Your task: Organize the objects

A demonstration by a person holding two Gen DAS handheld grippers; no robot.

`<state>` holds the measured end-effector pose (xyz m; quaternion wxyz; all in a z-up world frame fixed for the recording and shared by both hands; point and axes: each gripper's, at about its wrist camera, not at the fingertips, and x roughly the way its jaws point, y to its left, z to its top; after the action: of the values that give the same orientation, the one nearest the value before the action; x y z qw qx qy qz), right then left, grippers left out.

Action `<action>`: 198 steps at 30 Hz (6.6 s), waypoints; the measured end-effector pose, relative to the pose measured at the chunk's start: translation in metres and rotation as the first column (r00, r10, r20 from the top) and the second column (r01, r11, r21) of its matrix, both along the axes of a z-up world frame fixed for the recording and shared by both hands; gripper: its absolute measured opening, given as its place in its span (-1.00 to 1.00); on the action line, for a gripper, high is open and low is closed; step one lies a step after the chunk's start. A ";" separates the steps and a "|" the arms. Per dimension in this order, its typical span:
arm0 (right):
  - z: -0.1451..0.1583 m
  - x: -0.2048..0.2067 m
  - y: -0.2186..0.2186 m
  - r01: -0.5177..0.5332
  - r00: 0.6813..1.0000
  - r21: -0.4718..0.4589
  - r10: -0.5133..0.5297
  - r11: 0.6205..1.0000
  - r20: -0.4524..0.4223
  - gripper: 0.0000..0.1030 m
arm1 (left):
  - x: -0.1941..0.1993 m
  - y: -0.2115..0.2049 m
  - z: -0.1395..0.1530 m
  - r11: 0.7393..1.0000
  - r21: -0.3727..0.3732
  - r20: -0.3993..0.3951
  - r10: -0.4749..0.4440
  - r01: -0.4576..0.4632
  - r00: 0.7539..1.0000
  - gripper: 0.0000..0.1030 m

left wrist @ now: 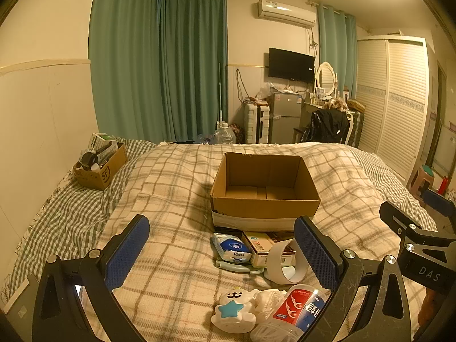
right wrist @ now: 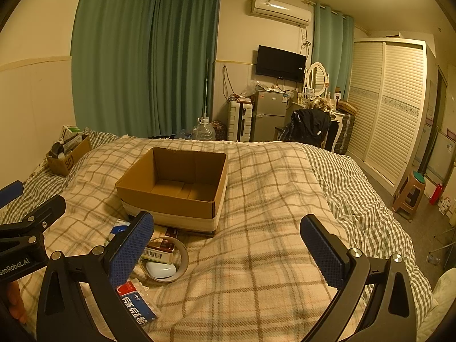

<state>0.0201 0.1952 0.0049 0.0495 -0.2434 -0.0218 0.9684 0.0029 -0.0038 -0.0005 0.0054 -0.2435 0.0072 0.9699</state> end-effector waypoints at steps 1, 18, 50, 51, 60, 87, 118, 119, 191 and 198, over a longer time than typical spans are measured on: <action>0.000 0.000 0.000 0.000 1.000 0.000 0.000 1.000 0.000 0.99 | 0.000 0.000 0.000 1.000 0.000 0.001 0.000 0.000 1.000 1.00; -0.001 0.000 0.000 0.000 1.000 0.003 0.000 1.000 0.001 0.99 | -0.002 0.000 -0.003 1.000 -0.006 0.014 -0.010 0.010 1.000 1.00; 0.001 0.024 -0.029 -0.032 0.998 0.063 0.028 0.998 0.060 0.99 | 0.018 -0.031 -0.015 0.998 -0.059 0.105 -0.004 0.010 0.994 1.00; -0.002 0.026 -0.033 -0.045 0.997 0.064 0.040 0.997 0.073 0.99 | 0.020 -0.034 -0.017 0.998 -0.066 0.112 0.001 0.006 0.994 1.00; -0.052 0.027 -0.087 -0.204 0.955 0.093 0.176 0.975 0.240 0.99 | 0.032 -0.064 -0.050 0.997 -0.073 0.181 0.049 -0.037 0.982 1.00; -0.076 -0.004 -0.080 -0.334 0.893 0.050 0.299 0.941 0.336 0.91 | 0.013 -0.043 -0.082 0.995 -0.085 0.272 -0.019 0.043 0.962 1.00; -0.043 0.002 -0.040 -0.229 0.948 0.061 0.208 0.972 0.242 0.91 | 0.005 -0.006 -0.059 0.971 0.025 0.297 -0.234 0.238 0.926 0.01; -0.042 0.002 -0.040 -0.228 0.949 0.061 0.207 0.972 0.239 0.91 | 0.005 -0.008 -0.052 0.971 0.033 0.280 -0.235 0.235 0.931 0.01; -0.040 -0.080 0.007 -0.174 0.977 0.092 0.160 0.980 0.145 0.99 | -0.058 0.015 -0.080 0.999 -0.032 0.254 0.015 -0.007 0.967 0.91; -0.079 -0.090 0.018 -0.135 0.964 0.050 0.120 0.990 0.238 0.99 | -0.063 0.039 -0.117 0.992 -0.010 0.382 -0.113 0.126 0.917 0.69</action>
<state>-0.0694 0.2129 -0.0744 -0.0078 -0.3525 -0.0752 0.9328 -0.0598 0.0348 -0.1175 0.0616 -0.4261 0.0374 0.9018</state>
